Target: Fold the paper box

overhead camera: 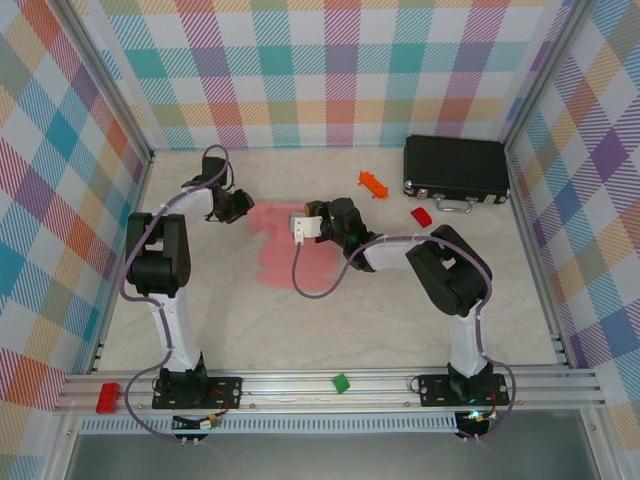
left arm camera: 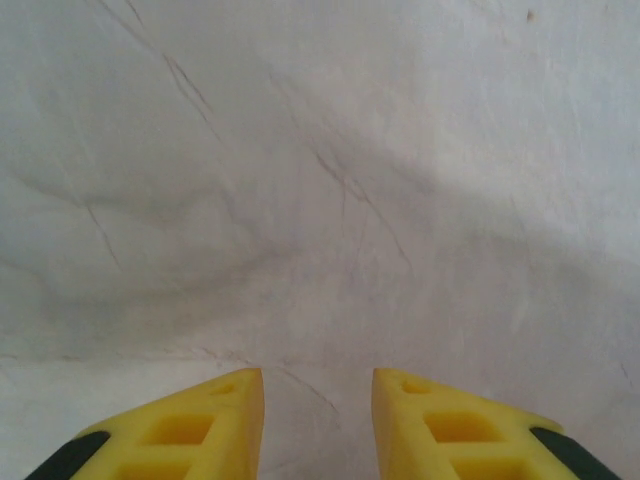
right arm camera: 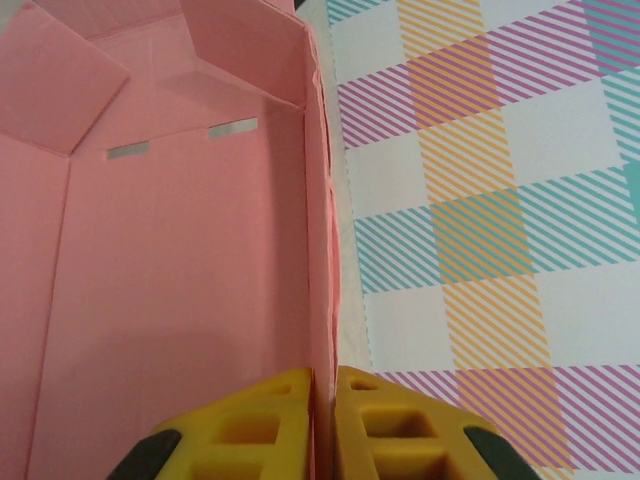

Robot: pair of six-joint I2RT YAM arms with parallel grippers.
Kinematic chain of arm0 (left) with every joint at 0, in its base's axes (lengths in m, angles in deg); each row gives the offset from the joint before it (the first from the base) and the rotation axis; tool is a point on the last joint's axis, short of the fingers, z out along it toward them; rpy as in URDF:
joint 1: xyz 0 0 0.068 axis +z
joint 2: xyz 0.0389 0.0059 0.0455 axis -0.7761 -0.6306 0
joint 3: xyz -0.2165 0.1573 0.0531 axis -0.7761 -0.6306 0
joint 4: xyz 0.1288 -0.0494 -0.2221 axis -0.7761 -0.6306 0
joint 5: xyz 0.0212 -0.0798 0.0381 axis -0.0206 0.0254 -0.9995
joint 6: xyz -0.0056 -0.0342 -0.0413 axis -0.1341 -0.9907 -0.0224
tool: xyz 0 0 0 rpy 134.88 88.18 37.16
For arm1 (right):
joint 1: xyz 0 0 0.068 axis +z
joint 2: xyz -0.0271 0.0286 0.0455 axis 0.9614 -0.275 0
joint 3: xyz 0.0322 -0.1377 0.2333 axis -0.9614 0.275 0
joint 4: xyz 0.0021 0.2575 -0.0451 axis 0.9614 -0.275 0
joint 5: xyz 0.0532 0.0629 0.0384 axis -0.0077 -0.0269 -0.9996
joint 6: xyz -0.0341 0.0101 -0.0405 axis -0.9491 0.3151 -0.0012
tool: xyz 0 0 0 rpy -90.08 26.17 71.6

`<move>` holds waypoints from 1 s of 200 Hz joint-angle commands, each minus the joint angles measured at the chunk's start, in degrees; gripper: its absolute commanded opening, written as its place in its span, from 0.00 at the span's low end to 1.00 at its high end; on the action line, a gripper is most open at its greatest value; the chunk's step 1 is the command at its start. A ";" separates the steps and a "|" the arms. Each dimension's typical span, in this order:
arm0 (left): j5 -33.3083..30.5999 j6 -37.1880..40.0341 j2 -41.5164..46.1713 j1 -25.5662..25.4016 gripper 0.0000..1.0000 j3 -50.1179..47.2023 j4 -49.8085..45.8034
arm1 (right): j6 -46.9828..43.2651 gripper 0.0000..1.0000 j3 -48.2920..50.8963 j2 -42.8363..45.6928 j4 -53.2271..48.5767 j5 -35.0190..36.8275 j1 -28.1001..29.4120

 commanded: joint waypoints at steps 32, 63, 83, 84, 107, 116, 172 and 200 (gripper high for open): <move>8.15 3.91 5.59 0.24 0.30 -4.64 -1.12 | -2.63 0.14 1.10 -1.15 4.99 0.65 1.07; 9.54 4.08 7.59 0.24 0.29 -6.06 -0.92 | -3.89 0.14 1.55 -1.76 5.94 1.15 1.52; 10.03 3.93 8.55 0.19 0.28 -6.70 -1.03 | -4.66 0.14 1.65 -2.19 6.74 1.81 1.88; 10.08 3.92 8.61 0.17 0.28 -6.71 -1.03 | -4.69 0.14 1.65 -2.20 6.70 1.85 1.88; 11.60 4.06 9.64 0.24 0.26 -7.73 -0.73 | -5.28 0.14 1.82 -2.71 7.36 2.59 2.18; 12.68 4.13 9.92 0.22 0.26 -8.42 -0.37 | -5.42 0.14 1.91 -2.87 7.64 2.90 2.23; 17.79 4.98 12.07 0.19 0.25 -12.22 1.07 | -6.03 0.14 1.39 -3.95 8.58 4.18 2.52; 19.13 5.31 13.00 0.08 0.25 -13.17 0.83 | -6.28 0.14 1.12 -4.29 8.89 4.43 2.71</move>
